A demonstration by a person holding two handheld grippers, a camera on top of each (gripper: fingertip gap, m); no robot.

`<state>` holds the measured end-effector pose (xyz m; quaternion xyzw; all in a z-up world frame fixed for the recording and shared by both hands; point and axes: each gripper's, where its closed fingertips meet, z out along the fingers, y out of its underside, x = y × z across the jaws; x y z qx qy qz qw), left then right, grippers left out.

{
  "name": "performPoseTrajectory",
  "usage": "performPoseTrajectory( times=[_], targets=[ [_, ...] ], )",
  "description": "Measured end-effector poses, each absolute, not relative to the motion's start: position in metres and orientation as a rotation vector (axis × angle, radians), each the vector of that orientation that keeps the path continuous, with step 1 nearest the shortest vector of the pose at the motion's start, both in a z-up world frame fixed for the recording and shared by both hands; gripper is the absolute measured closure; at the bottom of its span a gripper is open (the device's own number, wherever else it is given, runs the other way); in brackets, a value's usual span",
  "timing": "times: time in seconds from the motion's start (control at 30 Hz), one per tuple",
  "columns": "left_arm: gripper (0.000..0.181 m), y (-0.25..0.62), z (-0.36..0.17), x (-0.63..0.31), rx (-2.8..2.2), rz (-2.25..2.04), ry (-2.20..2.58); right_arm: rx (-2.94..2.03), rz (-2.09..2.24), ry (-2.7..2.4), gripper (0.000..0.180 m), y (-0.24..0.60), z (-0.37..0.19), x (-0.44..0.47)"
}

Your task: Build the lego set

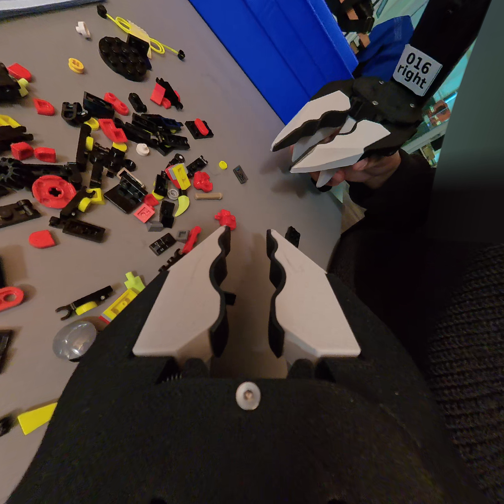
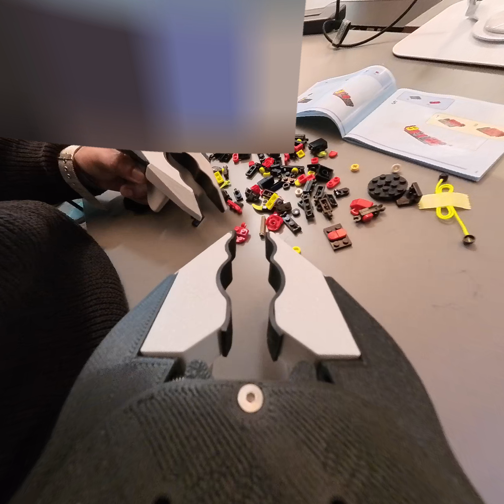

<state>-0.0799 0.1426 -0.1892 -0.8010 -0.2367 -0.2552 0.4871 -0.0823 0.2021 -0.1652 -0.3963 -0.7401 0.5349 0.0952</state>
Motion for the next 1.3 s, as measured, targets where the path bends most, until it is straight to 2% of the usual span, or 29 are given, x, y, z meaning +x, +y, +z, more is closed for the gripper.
performPoseTrajectory(
  times=[0.3, 0.33, 0.37, 0.4, 0.7, 0.87, 1.0, 1.1, 1.3],
  targets=[
    [0.162, 0.143, -0.189, -0.074, -1.971, -0.609, -0.530, -1.165, 1.559, -2.205, 0.160, 0.202, -0.167, -0.082],
    [0.165, 0.143, -0.188, -0.074, -1.967, -0.611, -0.525, -1.165, 1.557, -2.206, 0.160, 0.202, -0.167, -0.082],
    [0.180, 0.143, -0.186, -0.071, -1.963, -0.625, -0.501, -1.164, 1.554, -2.206, 0.160, 0.203, -0.168, -0.082],
    [0.181, 0.142, -0.185, -0.069, -1.963, -0.633, -0.482, -1.164, 1.552, -2.206, 0.160, 0.203, -0.168, -0.082],
    [0.181, 0.137, -0.169, -0.070, -1.961, -0.507, -0.365, -1.139, 1.533, -2.204, 0.161, 0.203, -0.166, -0.081],
    [0.181, 0.109, -0.149, -0.110, -1.909, -0.281, -0.466, -1.118, 1.513, -2.201, 0.161, 0.203, -0.165, -0.080],
    [0.181, 0.101, -0.165, -0.124, -1.988, -0.149, -0.501, -1.105, 1.509, -2.208, 0.161, 0.201, -0.165, -0.079],
    [0.172, 0.111, -0.180, -0.112, -2.062, -0.206, -0.484, -1.091, 1.494, -2.211, 0.162, 0.201, -0.166, -0.078],
    [0.168, 0.113, -0.189, -0.111, -2.104, -0.179, -0.472, -1.086, 1.489, -2.211, 0.162, 0.201, -0.165, -0.077]
  ],
)
